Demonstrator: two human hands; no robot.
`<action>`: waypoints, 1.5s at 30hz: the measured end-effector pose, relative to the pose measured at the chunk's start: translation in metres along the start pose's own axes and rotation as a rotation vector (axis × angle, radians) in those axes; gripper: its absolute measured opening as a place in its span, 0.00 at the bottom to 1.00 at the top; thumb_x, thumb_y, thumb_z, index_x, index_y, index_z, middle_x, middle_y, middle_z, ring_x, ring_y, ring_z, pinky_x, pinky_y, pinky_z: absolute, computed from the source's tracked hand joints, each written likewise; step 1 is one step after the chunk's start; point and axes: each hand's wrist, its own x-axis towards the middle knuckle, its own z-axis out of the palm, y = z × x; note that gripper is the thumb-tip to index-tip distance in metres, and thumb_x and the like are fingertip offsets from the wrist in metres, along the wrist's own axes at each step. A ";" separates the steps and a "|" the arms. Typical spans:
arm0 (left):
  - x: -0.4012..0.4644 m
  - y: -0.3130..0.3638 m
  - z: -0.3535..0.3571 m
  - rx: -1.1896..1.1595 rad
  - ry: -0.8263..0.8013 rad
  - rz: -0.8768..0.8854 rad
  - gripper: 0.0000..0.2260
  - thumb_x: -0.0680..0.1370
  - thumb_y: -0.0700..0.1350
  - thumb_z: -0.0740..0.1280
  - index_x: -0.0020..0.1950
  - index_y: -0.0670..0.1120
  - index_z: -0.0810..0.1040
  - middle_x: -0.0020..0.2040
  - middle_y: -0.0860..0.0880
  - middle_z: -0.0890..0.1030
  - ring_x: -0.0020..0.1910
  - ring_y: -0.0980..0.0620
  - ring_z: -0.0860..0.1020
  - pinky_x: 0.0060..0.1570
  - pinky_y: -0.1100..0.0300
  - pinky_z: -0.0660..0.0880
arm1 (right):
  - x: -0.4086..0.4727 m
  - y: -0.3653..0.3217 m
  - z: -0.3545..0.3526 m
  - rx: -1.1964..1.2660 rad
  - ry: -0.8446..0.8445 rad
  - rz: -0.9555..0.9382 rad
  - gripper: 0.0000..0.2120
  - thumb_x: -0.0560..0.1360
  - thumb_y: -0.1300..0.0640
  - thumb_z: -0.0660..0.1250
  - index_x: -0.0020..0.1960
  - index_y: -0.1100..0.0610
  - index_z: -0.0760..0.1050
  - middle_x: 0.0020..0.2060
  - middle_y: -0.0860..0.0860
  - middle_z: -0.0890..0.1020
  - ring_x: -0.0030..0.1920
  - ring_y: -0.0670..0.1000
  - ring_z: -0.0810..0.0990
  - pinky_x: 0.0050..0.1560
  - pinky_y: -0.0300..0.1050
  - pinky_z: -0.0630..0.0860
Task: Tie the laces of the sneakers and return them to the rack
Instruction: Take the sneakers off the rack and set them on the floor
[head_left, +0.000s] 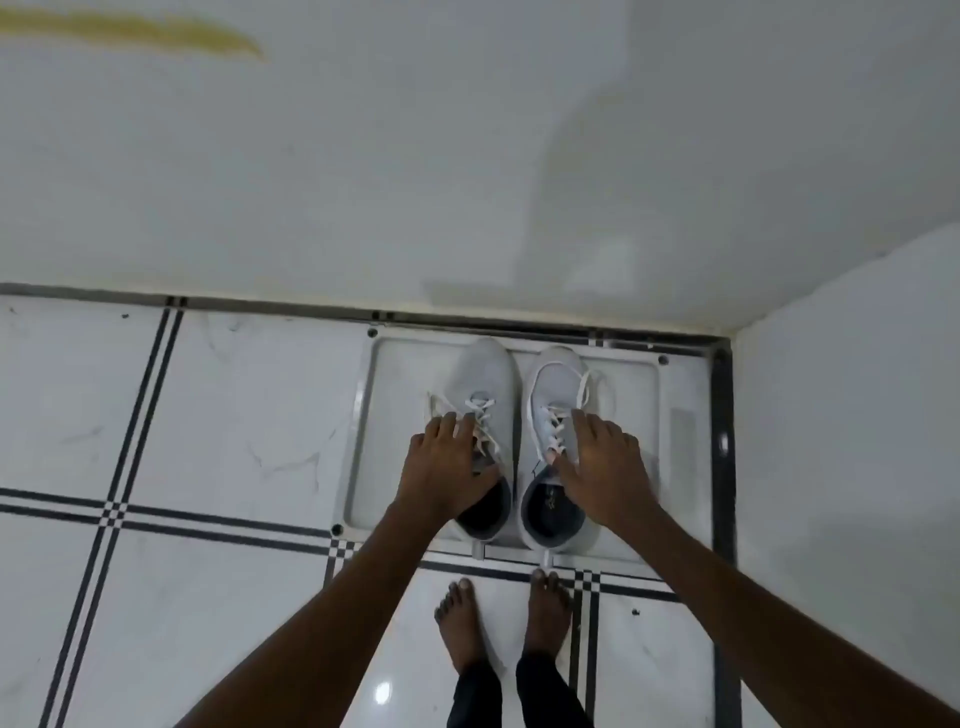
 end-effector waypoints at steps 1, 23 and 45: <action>-0.001 -0.004 0.011 0.003 -0.032 -0.022 0.36 0.71 0.64 0.62 0.73 0.47 0.64 0.69 0.45 0.72 0.68 0.43 0.70 0.63 0.47 0.70 | -0.005 0.002 0.015 0.022 -0.046 0.026 0.32 0.75 0.42 0.58 0.71 0.62 0.68 0.60 0.60 0.79 0.57 0.62 0.79 0.55 0.56 0.76; -0.062 -0.023 0.052 -0.395 0.119 -0.193 0.25 0.75 0.35 0.60 0.72 0.46 0.71 0.50 0.40 0.85 0.47 0.36 0.80 0.48 0.49 0.76 | -0.072 -0.016 0.046 0.294 -0.118 0.407 0.15 0.75 0.67 0.60 0.60 0.63 0.72 0.49 0.64 0.82 0.50 0.67 0.80 0.47 0.51 0.73; -0.336 -0.048 0.181 -0.519 0.221 -0.269 0.25 0.73 0.36 0.60 0.70 0.47 0.75 0.49 0.43 0.85 0.45 0.43 0.82 0.45 0.52 0.79 | -0.338 -0.050 0.136 0.352 -0.080 0.237 0.12 0.74 0.68 0.59 0.56 0.64 0.72 0.43 0.62 0.82 0.45 0.65 0.81 0.40 0.46 0.69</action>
